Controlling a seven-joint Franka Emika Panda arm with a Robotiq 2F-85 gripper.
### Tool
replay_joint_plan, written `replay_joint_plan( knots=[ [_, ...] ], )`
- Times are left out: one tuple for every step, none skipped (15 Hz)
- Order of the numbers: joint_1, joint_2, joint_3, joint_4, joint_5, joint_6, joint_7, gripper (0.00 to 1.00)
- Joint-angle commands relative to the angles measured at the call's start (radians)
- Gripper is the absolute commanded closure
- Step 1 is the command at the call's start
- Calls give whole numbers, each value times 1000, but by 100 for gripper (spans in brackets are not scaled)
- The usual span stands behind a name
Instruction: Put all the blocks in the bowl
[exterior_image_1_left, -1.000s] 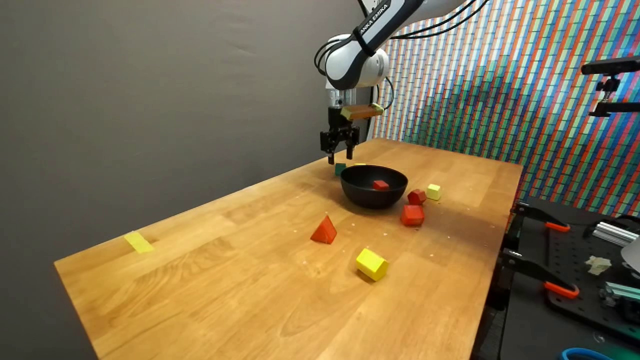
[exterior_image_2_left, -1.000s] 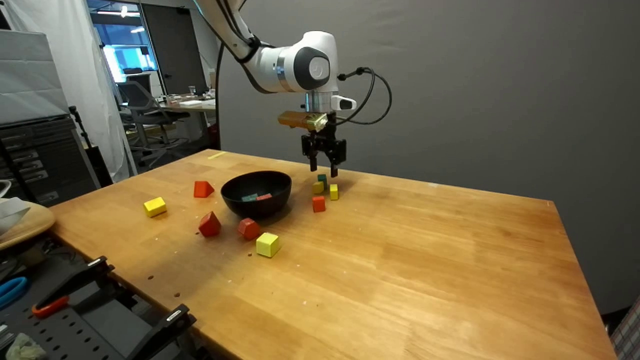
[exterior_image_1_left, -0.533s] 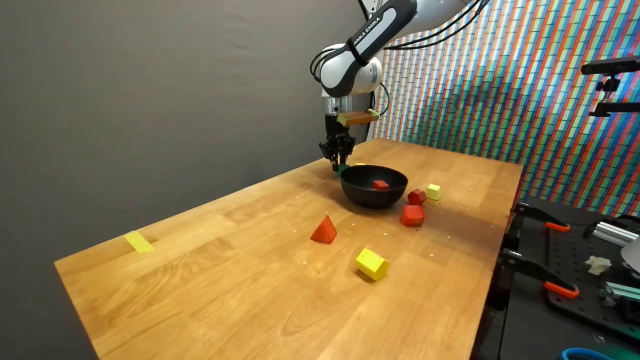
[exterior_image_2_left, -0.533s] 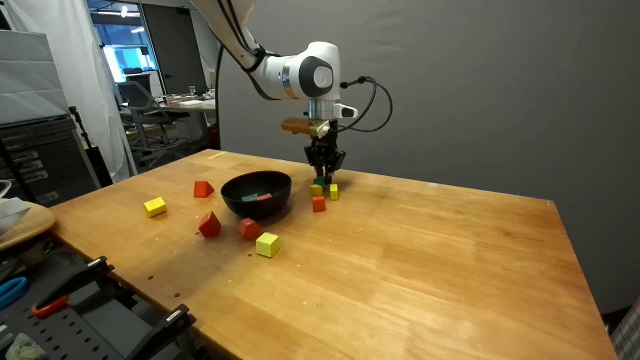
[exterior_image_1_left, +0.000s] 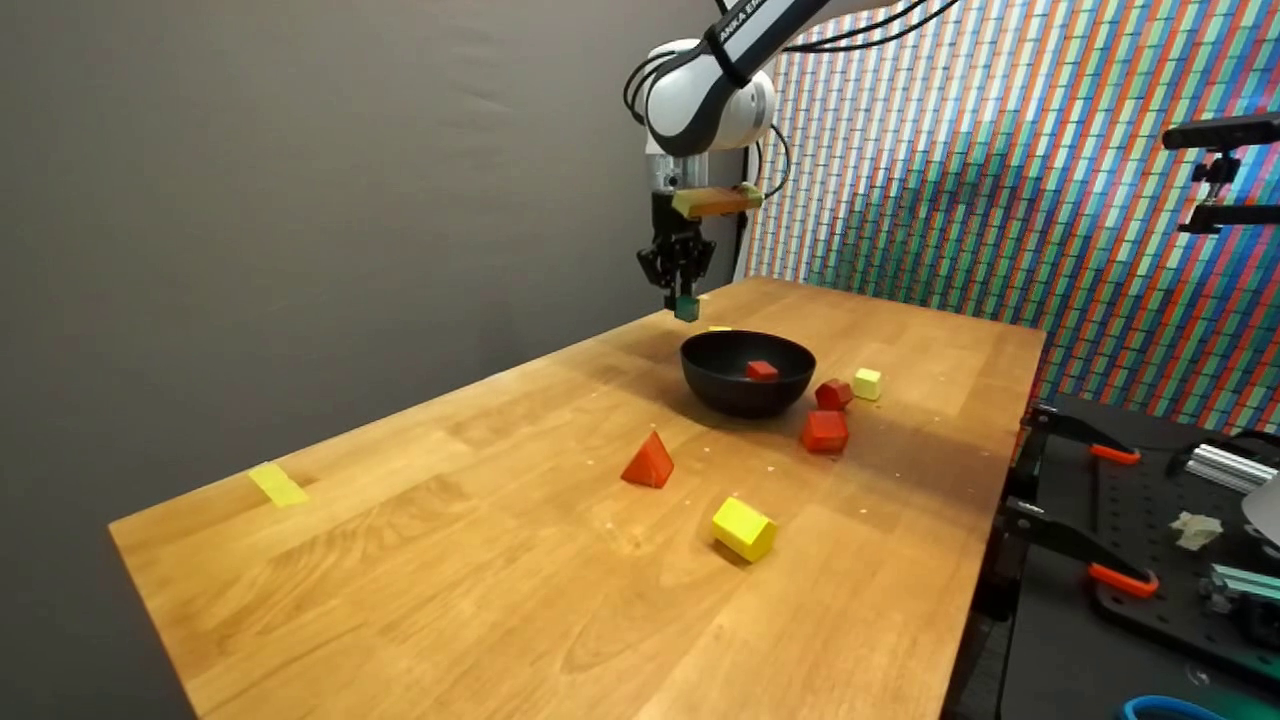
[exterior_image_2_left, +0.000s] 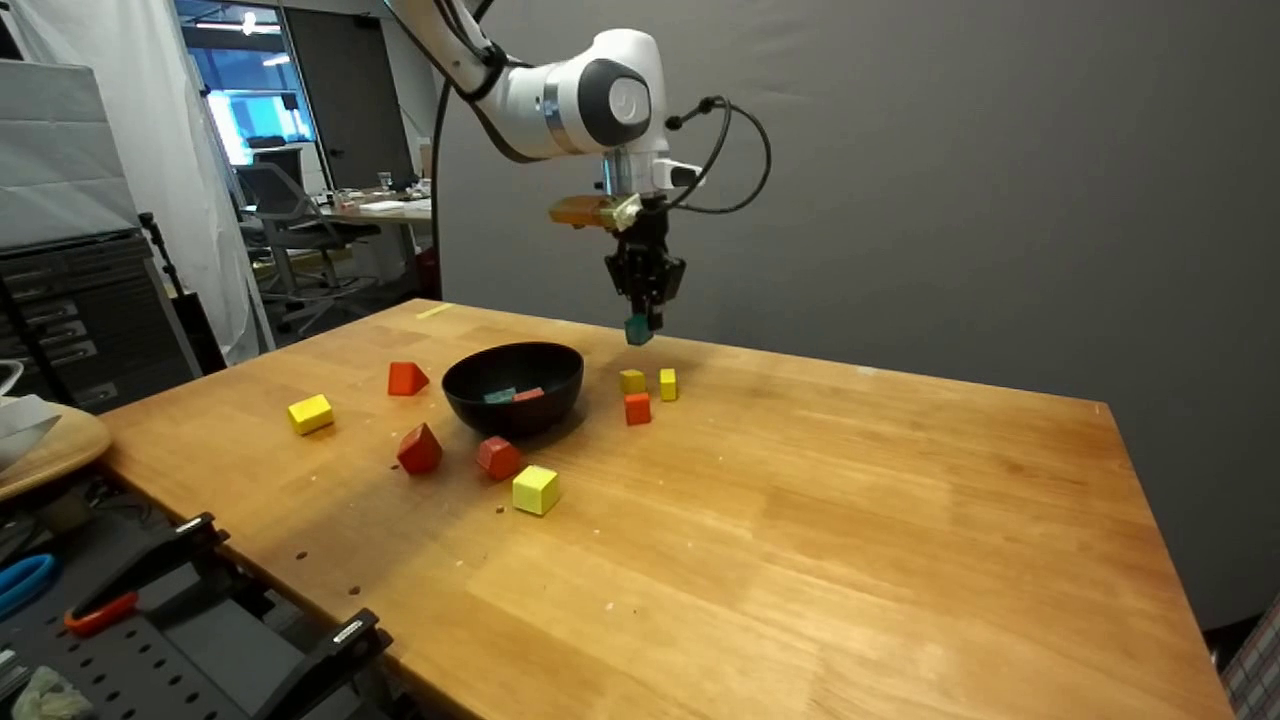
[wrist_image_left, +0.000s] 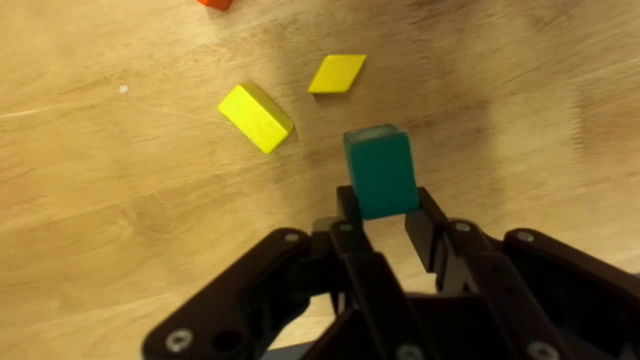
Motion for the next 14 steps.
replay_joint_plan(
  knots=[
    [62,-225,-27,-238,-24,51,108,78],
    [78,-265,-30,-282,-27,57,150,78],
    [89,-307,-25,-329,-24,59,183,78],
    [99,-340,-18,-377,-20,63,213,78],
    [109,-370,-12,-427,-12,68,250,78],
    [121,-394,-9,-478,-12,91,286,78],
    [129,-408,-7,-531,-4,121,331,78],
    [144,-415,-19,-587,-13,166,404,78],
    [150,-424,-15,-638,-8,197,441,78],
    [157,-424,-12,-675,-13,225,477,78],
    [158,-421,-6,-706,-5,251,496,78],
    [157,-417,1,-734,6,283,508,77],
    [159,-417,4,-763,12,327,524,71],
    [159,-421,7,-788,21,365,538,45]
  ],
)
